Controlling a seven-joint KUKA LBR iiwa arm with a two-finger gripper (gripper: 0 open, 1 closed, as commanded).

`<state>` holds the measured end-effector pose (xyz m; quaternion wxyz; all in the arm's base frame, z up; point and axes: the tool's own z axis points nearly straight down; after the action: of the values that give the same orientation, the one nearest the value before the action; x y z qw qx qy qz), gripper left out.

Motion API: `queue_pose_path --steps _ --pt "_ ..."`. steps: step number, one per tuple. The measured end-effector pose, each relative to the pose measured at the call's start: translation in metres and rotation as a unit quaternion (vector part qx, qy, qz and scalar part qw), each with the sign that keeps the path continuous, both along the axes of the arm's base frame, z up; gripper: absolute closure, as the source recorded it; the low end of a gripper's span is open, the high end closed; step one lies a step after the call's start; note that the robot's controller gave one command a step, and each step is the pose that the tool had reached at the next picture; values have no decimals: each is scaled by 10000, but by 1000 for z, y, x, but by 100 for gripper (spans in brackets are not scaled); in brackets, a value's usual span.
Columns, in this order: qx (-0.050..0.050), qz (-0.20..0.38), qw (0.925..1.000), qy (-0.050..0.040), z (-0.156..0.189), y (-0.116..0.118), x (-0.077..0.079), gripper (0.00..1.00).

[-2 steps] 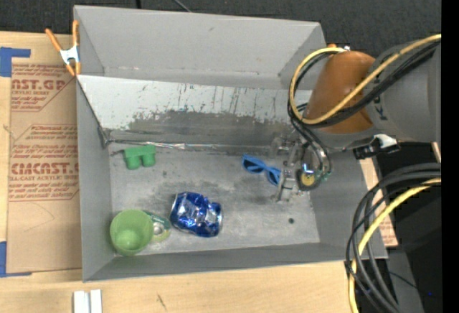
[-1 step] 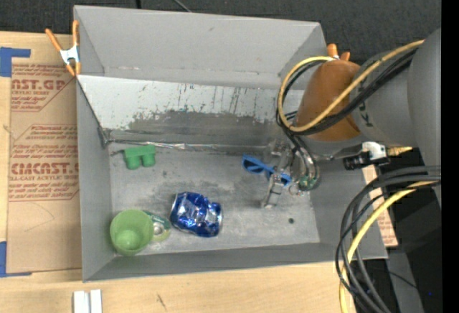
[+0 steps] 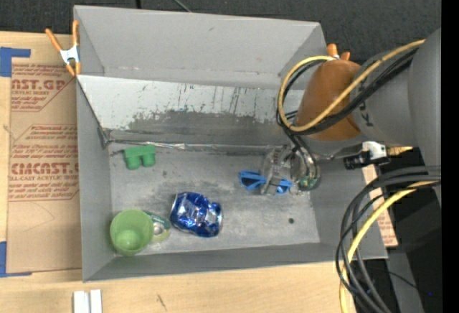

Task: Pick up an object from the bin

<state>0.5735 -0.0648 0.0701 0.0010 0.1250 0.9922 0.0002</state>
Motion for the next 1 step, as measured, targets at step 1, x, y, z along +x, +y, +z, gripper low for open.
queue_pose_path --steps 1 --pt "-18 107 9999 -39 86 -36 2 100"
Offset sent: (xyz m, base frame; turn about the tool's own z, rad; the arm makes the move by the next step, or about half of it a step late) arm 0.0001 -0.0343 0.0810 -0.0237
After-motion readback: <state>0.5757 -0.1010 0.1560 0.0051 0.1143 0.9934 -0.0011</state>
